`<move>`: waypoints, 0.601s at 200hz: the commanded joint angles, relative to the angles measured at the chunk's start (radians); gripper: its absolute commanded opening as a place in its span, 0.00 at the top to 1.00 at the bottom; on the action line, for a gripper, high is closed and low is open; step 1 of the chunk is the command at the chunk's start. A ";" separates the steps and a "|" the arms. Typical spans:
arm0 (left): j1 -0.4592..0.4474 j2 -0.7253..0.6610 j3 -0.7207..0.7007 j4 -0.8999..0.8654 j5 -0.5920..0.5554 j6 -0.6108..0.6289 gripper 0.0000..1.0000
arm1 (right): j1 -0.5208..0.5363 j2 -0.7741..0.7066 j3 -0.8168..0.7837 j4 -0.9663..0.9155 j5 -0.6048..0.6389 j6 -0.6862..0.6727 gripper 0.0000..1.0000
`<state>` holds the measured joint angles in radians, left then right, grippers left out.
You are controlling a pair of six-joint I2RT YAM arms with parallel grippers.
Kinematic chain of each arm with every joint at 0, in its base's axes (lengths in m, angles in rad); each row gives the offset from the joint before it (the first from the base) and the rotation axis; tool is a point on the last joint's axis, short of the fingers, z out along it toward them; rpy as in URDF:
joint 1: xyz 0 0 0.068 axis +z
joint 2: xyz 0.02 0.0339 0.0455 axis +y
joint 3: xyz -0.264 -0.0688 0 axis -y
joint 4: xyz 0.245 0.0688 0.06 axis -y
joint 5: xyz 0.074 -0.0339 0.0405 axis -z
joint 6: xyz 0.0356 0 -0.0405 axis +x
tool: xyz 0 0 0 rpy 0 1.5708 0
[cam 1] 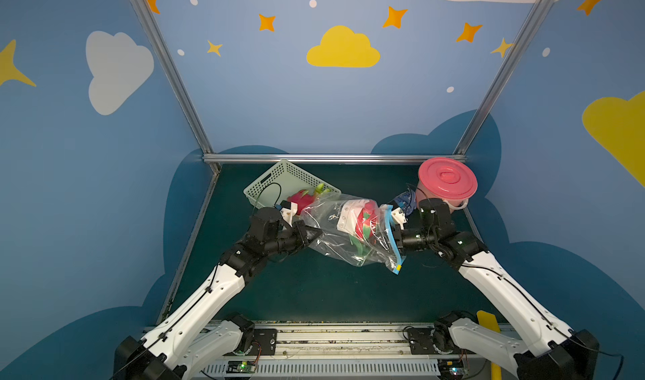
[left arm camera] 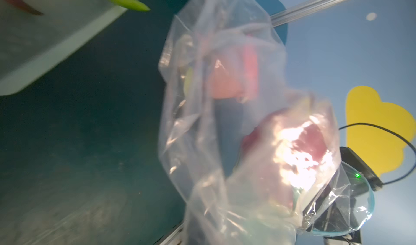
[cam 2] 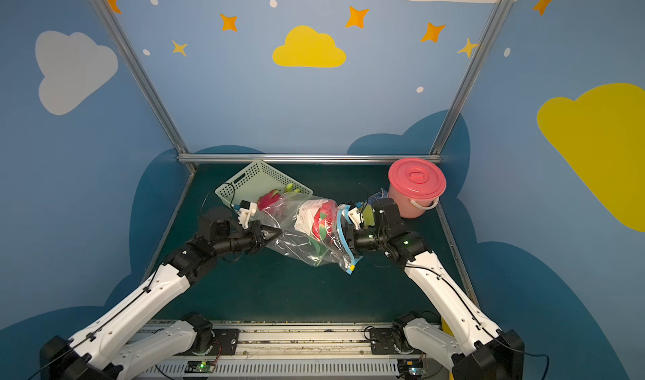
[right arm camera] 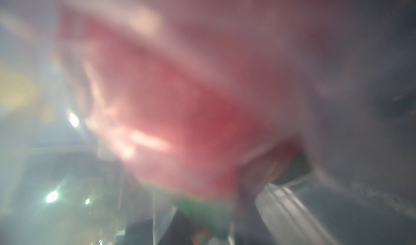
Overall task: Open the zip-top bag and take out the dragon fruit
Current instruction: Pick up the dragon fruit from the zipper food storage bag.
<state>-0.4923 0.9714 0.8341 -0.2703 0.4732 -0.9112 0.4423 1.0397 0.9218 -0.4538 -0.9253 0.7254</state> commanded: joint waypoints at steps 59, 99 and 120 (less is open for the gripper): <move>0.096 -0.195 0.041 -0.657 -0.513 0.106 0.97 | -0.176 -0.163 -0.121 0.007 0.045 0.033 0.99; 0.142 -0.182 0.004 -0.633 -0.471 0.123 0.97 | -0.200 -0.192 -0.148 -0.061 0.008 -0.003 1.00; 0.144 -0.162 -0.012 -0.639 -0.495 0.095 0.97 | -0.207 -0.188 -0.144 -0.107 -0.005 -0.015 1.00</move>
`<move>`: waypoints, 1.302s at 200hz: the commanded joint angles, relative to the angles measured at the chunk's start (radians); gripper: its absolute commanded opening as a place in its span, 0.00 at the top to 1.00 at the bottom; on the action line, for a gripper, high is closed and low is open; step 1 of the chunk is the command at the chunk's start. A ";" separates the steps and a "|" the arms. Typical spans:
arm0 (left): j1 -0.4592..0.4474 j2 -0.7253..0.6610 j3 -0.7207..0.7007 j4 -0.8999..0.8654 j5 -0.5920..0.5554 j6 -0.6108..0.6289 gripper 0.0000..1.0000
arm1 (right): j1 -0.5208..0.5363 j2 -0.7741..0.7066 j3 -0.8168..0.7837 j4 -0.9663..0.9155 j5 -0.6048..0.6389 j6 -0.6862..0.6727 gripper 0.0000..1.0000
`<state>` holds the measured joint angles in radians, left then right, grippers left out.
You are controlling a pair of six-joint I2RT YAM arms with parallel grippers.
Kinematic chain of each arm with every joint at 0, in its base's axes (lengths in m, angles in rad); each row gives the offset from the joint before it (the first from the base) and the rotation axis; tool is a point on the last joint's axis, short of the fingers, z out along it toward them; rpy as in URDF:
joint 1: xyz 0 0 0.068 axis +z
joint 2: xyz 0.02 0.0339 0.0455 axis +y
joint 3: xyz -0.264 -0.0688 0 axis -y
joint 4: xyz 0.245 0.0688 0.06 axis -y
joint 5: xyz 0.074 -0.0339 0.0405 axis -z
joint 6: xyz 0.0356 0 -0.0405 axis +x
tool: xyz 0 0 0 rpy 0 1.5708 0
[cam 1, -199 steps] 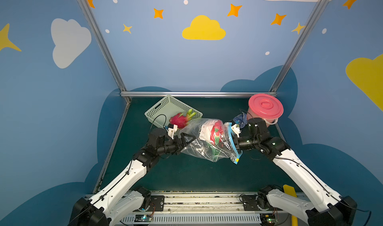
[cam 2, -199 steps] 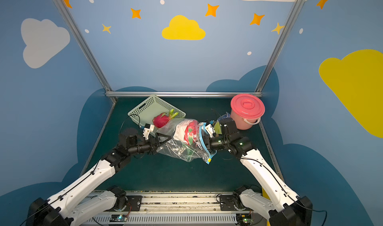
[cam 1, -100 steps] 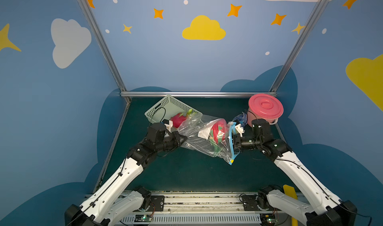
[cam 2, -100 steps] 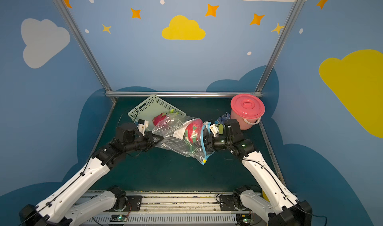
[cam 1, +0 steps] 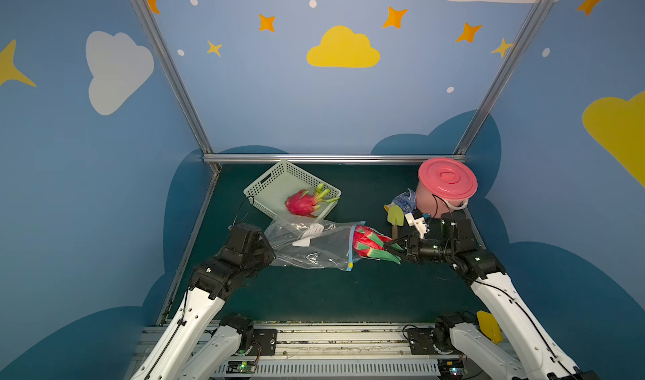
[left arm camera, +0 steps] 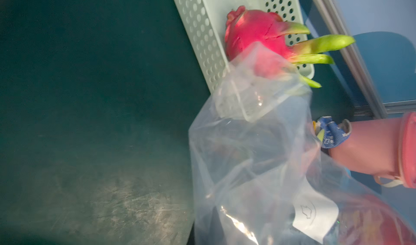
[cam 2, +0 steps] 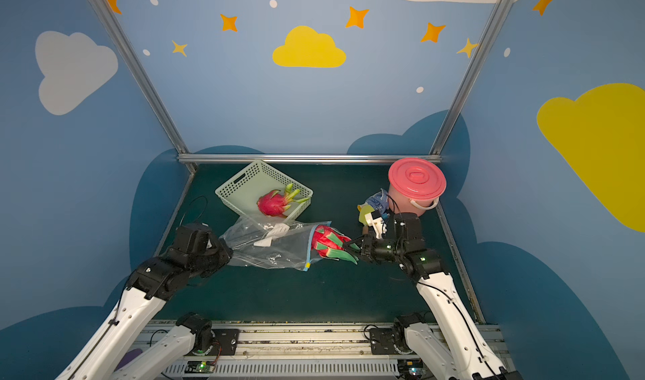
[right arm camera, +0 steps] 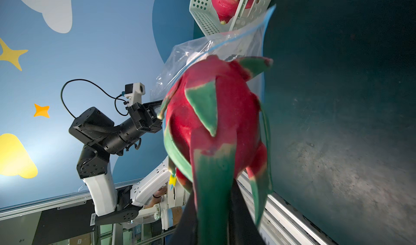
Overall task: Open the zip-top bag and take out the dragon fruit
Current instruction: Pick up the dragon fruit from the zipper food storage bag, then place the zipper food storage bag at the center of the board, then place the dragon fruit in the basket.
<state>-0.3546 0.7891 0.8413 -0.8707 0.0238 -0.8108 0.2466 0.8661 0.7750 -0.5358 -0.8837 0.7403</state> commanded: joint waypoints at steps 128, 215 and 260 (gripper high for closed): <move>0.023 0.056 -0.321 0.300 0.213 -0.114 0.79 | 0.080 0.296 0.279 0.020 0.092 -0.095 1.00; 0.024 0.036 -0.249 0.197 0.196 -0.073 0.00 | 0.326 1.008 1.054 0.076 0.071 -0.095 1.00; 0.053 -0.080 -0.172 -0.006 0.088 -0.037 0.00 | 0.369 1.426 1.583 0.034 0.019 -0.040 1.00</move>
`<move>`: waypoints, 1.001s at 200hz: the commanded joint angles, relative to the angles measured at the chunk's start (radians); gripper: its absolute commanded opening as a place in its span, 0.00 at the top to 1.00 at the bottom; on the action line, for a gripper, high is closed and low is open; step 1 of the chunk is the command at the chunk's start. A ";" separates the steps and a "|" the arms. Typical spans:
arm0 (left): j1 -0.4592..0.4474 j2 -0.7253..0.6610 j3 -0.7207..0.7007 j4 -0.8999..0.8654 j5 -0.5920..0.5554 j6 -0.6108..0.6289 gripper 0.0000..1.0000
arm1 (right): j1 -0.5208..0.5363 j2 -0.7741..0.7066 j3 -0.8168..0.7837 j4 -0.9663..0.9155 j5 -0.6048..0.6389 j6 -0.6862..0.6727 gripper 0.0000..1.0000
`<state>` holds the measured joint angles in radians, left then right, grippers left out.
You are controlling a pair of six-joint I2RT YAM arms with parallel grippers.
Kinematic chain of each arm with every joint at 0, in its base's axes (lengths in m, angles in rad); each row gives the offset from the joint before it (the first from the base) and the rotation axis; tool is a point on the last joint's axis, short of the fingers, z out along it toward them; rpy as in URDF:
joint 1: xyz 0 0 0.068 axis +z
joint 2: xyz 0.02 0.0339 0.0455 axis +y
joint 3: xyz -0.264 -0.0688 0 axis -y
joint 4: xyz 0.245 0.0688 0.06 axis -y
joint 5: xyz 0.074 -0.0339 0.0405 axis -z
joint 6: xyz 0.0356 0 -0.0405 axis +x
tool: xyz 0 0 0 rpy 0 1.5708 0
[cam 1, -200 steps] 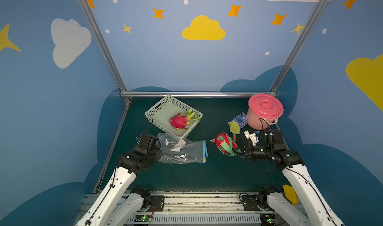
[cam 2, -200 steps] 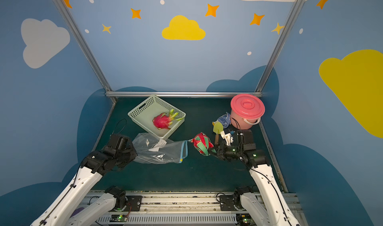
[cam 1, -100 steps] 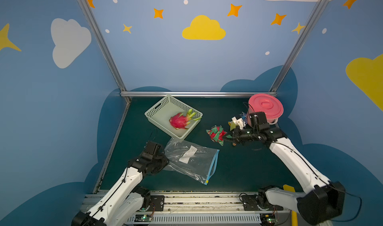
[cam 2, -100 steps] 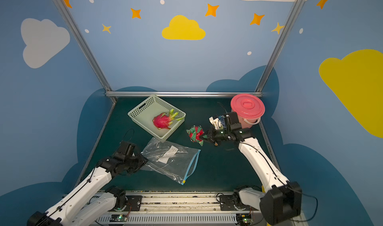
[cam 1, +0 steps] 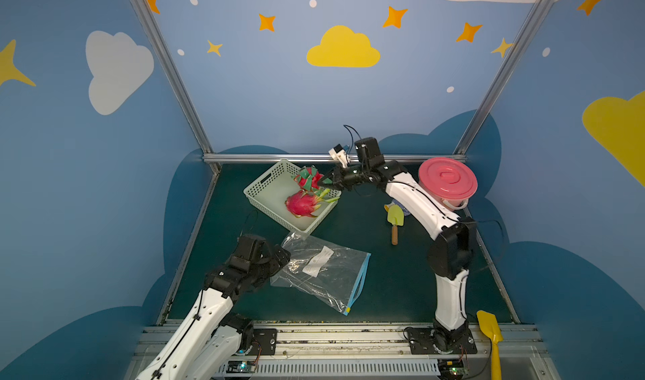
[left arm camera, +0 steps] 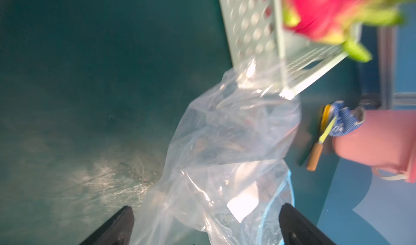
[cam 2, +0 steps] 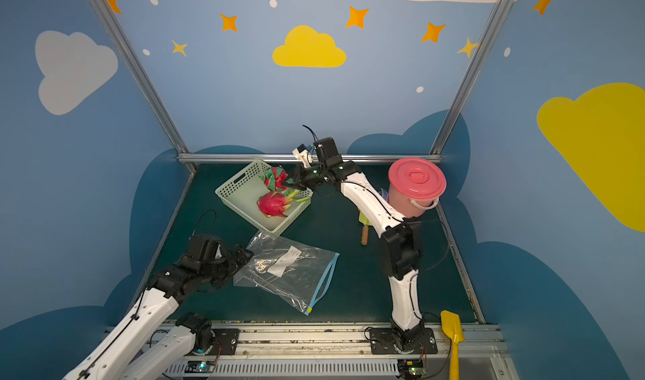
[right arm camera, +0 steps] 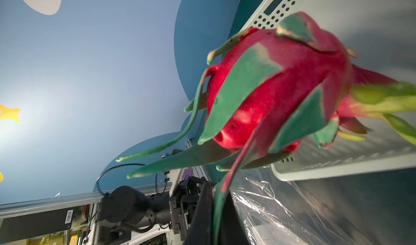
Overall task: Open the zip-top bag and take out the dragon fruit
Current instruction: Place the dragon fruit in the basket.
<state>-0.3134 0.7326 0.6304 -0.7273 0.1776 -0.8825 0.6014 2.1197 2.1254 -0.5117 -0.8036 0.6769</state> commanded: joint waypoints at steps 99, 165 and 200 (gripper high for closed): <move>0.026 0.063 0.214 -0.241 -0.059 0.124 0.00 | -0.014 0.624 0.611 0.383 -0.058 0.371 0.53; 0.046 0.092 0.301 -0.185 -0.167 0.166 0.00 | -0.027 0.304 0.493 0.188 -0.041 0.168 0.40; 0.050 0.031 0.330 -0.139 -0.384 0.224 0.00 | -0.057 -0.057 0.103 -0.002 0.083 -0.144 0.29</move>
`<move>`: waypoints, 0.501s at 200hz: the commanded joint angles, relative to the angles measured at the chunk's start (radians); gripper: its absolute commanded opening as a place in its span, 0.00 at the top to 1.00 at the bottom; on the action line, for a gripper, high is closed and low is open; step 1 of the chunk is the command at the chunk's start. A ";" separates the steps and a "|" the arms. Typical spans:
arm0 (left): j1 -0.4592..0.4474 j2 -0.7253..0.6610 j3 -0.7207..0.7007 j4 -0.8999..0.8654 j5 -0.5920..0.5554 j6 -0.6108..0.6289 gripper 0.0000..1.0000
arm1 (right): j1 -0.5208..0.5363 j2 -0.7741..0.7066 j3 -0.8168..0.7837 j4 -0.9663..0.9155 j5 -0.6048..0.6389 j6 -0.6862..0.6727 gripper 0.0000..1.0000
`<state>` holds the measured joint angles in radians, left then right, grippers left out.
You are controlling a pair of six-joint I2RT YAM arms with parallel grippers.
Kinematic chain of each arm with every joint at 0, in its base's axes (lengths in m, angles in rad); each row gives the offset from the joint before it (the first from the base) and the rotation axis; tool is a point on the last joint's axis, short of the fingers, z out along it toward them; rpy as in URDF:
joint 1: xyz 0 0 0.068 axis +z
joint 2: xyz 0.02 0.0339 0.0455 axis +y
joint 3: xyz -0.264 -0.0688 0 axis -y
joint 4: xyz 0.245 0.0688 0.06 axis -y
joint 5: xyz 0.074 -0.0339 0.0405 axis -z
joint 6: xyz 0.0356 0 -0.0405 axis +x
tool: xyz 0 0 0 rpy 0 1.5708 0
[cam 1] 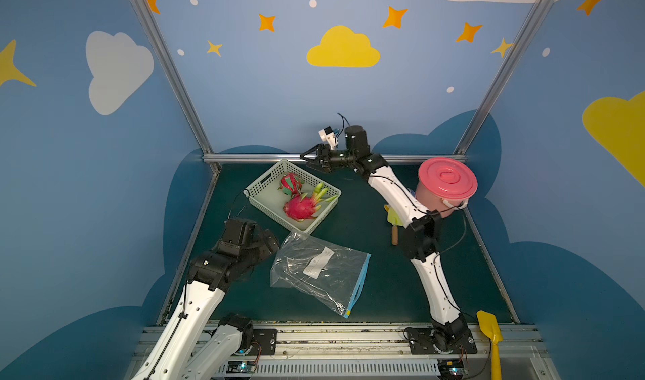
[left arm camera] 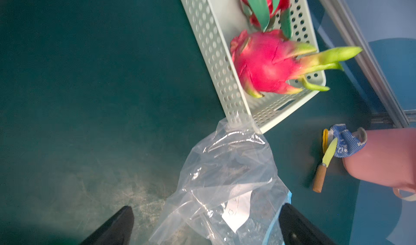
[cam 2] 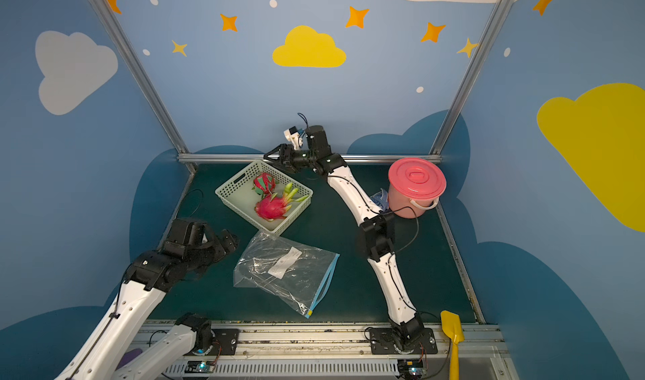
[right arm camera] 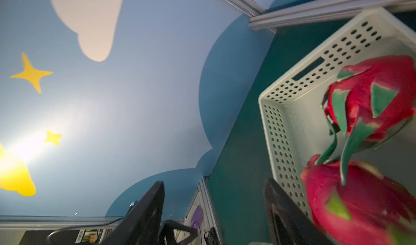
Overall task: Open the zip-top bag and take out the dragon fruit
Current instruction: Place the dragon fruit in the basket, then reset both arms
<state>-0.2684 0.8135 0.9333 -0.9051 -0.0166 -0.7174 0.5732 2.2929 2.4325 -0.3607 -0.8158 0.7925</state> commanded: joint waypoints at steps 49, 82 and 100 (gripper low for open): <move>0.005 -0.216 -0.126 0.258 -0.356 0.187 0.00 | -0.155 -0.822 -1.047 0.148 0.283 -0.439 0.27; 0.005 -0.219 -0.188 0.321 -0.387 0.245 0.00 | -0.232 -1.159 -1.491 0.247 0.520 -0.640 0.21; 0.006 -0.190 -0.208 0.357 -0.416 0.299 0.00 | -0.298 -1.278 -1.660 0.294 0.576 -0.696 0.17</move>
<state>-0.2680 0.5968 0.7464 -0.6361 -0.3630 -0.5167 0.3286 1.1496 0.9222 -0.1829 -0.4015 0.2523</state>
